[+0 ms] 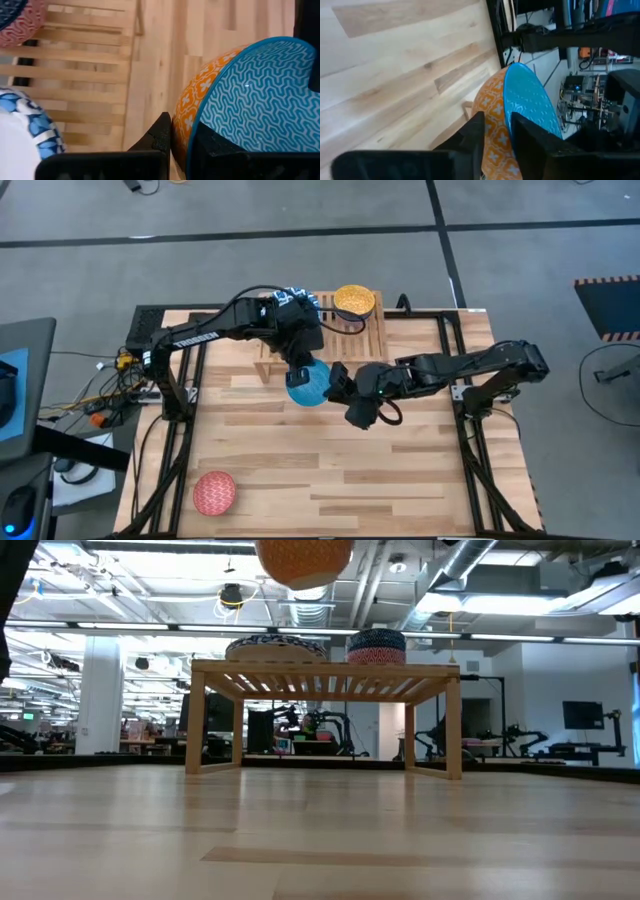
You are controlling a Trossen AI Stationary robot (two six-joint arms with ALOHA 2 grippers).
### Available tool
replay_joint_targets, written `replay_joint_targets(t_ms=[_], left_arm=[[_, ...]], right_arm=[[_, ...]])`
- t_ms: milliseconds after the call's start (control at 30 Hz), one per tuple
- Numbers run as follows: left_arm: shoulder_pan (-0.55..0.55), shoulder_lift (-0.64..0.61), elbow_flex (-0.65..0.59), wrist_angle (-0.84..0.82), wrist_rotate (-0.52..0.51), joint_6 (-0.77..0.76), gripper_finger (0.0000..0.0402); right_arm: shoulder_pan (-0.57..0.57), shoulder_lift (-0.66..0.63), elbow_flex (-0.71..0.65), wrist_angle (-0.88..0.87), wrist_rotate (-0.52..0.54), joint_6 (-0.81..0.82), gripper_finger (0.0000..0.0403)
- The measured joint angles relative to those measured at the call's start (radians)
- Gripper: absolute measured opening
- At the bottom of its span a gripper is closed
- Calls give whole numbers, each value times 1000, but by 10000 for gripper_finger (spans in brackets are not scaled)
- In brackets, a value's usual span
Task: Place and stack bowls onto a shelf
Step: Stack the orange blue patterned bowl on top of the blue yellow patterned bowl on the shelf
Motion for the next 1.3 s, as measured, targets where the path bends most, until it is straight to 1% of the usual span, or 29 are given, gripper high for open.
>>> replay_joint_targets(t_ms=[200, 367, 467, 567, 733, 800, 1000, 1300], left_arm=[[-7, 0, 0, 7, 15, -16, 12], [-20, 0, 0, 8, 14, -56, 14], [-24, 0, 2, 3, 7, -98, 25], [-25, -4, 6, -7, 2, -144, 46], [-26, -6, 8, 4, 8, -151, 70], [-26, -6, 8, 8, 5, -147, 73], [-11, -10, 8, 14, -22, -153, 75], [22, -19, 29, 86, -32, -126, 76]], right_arm=[[18, 3, -3, 31, -7, 4, 80], [18, 5, -4, 27, -15, 9, 59], [19, 5, -6, 19, -15, 9, 56], [27, 8, -8, 11, -10, 8, 53], [32, 9, -9, 1, 6, 12, 52], [31, 9, -9, -6, 11, 13, 52], [30, 7, -9, -8, 81, 28, 52], [2, -4, -7, -10, 101, 123, 52]])
